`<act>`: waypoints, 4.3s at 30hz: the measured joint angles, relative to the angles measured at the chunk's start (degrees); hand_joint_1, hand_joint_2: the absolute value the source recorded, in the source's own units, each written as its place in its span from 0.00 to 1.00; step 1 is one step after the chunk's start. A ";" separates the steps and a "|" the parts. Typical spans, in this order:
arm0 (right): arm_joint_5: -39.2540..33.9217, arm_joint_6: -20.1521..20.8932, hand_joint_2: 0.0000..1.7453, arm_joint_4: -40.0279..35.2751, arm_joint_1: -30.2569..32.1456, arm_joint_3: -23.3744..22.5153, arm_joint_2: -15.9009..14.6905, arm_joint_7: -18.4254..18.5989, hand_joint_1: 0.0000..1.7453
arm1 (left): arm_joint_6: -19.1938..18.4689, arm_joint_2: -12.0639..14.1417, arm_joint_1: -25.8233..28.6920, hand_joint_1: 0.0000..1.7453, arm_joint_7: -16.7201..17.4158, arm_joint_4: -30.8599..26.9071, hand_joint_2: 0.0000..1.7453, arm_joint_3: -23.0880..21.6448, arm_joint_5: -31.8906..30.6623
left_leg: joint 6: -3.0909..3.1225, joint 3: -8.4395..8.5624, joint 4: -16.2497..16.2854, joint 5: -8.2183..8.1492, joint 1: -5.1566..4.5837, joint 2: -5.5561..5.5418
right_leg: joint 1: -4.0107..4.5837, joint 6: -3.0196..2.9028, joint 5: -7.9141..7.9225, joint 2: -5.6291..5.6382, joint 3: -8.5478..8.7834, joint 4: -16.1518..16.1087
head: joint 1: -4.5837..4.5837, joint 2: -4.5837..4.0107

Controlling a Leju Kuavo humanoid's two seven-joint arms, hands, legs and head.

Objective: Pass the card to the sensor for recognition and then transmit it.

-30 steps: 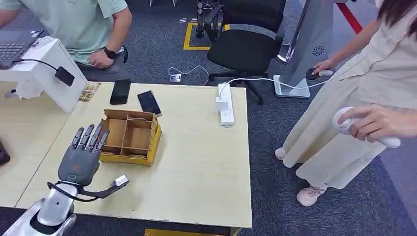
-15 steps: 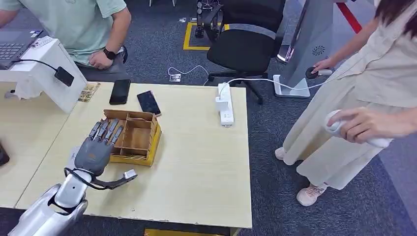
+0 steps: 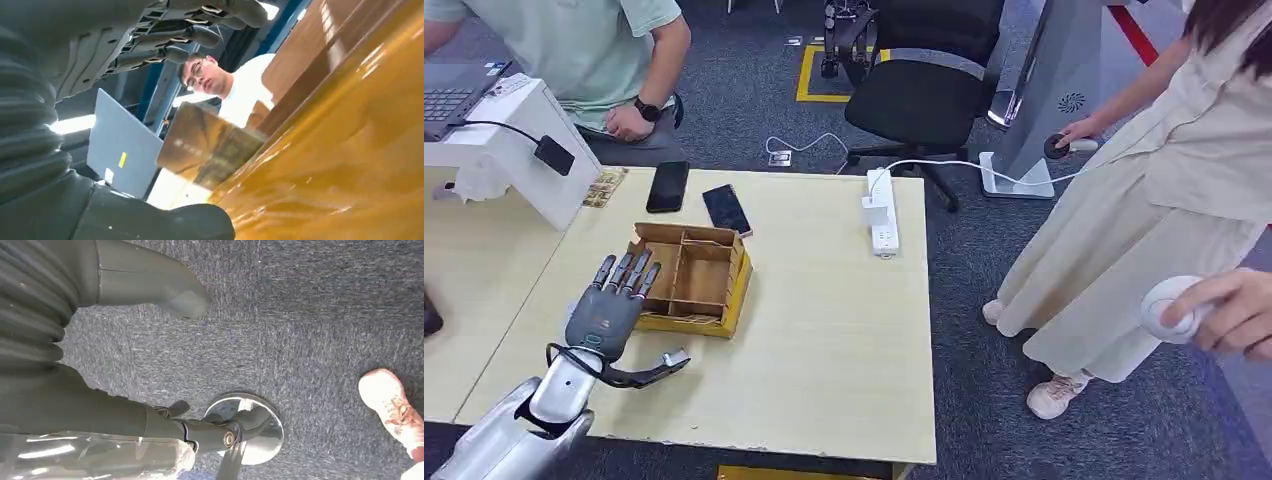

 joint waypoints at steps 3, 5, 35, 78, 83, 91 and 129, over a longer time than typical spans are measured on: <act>0.00 0.15 1.00 -0.35 0.36 -0.50 0.02 -0.13 0.00 | -0.85 1.15 1.25 0.00 1.09 -0.57 1.00 1.84 0.00 | 0.00 0.00 0.00 0.00 0.00 0.01 | 0.01 -0.01 -0.01 0.02 -0.02 0.00 | 0.02 0.00; 0.02 0.17 1.00 -0.50 0.57 -0.72 0.02 -0.28 0.00 | -0.94 1.88 1.68 0.00 1.20 -0.94 1.00 2.86 0.00 | 0.00 -0.03 0.00 0.00 0.00 -0.04 | 0.00 -0.01 -0.01 -0.02 -0.02 0.00 | 0.04 0.00; 0.87 -0.22 1.00 -0.79 0.75 -3.32 0.15 -2.14 0.00 | 2.92 3.79 13.83 0.00 -5.04 -9.05 1.00 13.84 0.00 | -0.01 -0.01 0.00 0.00 0.01 0.00 | 0.04 -0.01 -0.01 -0.01 -0.04 -0.01 | 0.09 0.00; 1.40 -0.61 1.00 0.11 0.45 -3.74 0.26 -2.73 0.00 | 6.95 2.53 8.58 0.00 -13.53 -7.15 1.00 8.31 0.00 | -0.08 -0.09 0.00 0.04 -0.01 0.07 | 0.03 -0.03 0.02 0.08 -0.13 0.00 | 0.07 0.00; 1.46 -0.61 1.00 0.11 0.44 -3.74 0.26 -2.75 0.00 | 6.93 -1.69 9.88 0.00 -15.10 -7.63 1.00 15.08 0.00 | -0.08 -0.10 0.00 0.05 -0.01 0.03 | 0.04 -0.03 0.02 0.04 -0.12 0.00 | 0.09 0.00; 1.99 -0.20 1.00 0.11 0.45 -3.76 0.28 -2.71 0.00 | 5.84 -5.09 10.13 0.00 -15.17 -8.55 1.00 19.12 0.00 | -0.08 -0.10 0.00 0.05 0.00 0.02 | 0.06 -0.03 0.02 0.02 -0.11 0.00 | 0.04 0.00; 1.68 -0.11 1.00 0.57 0.39 -3.82 0.28 -2.73 0.00 | -5.24 -15.87 13.03 0.00 -26.56 -11.85 1.00 31.47 3.15 | -0.08 -0.11 0.00 0.05 0.00 -0.01 | 0.05 -0.03 0.02 -0.03 -0.10 0.00 | 0.07 0.00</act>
